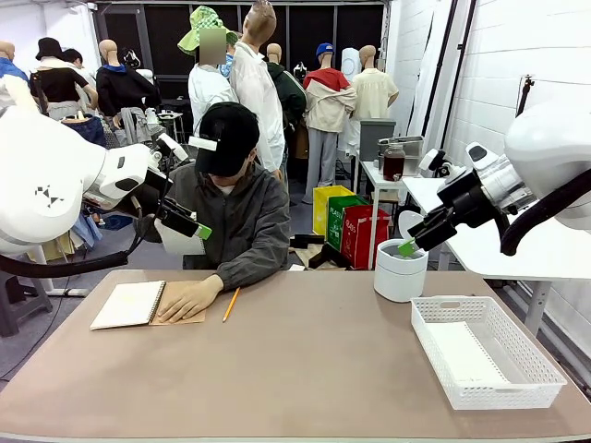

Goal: Sort the paper based on its condition.
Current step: If a person hands you a paper, place it in the Organizing basket , and if it's crumpled, put it in the Trash can.

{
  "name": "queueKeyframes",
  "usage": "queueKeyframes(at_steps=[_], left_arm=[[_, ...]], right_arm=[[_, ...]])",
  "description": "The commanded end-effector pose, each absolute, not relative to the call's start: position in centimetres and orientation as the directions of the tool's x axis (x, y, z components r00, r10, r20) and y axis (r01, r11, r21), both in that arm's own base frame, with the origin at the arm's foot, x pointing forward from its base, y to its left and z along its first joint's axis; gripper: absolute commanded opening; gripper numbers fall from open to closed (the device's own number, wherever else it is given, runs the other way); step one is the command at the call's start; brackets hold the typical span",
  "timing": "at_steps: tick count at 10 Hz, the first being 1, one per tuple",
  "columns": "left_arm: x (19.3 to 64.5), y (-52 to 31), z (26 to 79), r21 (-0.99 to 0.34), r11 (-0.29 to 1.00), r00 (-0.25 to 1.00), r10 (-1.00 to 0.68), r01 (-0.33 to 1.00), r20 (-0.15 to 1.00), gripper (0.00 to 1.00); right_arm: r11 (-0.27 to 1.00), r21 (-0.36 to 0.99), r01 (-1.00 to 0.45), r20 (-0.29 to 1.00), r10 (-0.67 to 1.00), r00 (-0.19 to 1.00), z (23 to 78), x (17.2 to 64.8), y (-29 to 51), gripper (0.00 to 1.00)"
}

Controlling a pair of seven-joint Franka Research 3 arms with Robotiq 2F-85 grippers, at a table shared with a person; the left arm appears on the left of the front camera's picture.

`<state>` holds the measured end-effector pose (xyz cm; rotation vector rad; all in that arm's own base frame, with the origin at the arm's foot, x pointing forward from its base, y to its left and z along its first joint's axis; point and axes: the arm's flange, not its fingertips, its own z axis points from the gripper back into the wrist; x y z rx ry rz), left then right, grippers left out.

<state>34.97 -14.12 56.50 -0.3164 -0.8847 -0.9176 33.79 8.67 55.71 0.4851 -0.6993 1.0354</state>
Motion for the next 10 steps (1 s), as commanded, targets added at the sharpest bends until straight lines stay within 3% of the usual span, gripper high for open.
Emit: queueKeyframes(at_steps=[1,10], left_arm=[[34.96,-14.05,56.43,0.105,0.595,0.308,-0.550,0.797,0.777,1.00],[34.96,-14.05,56.43,0.105,0.595,0.308,-0.550,0.797,0.777,1.00]], right_arm=[[0.428,0.051,-0.902,0.730,0.601,0.326,55.75,33.84,8.78,1.00],[0.428,0.051,-0.902,0.730,0.601,0.326,55.75,33.84,8.78,1.00]])
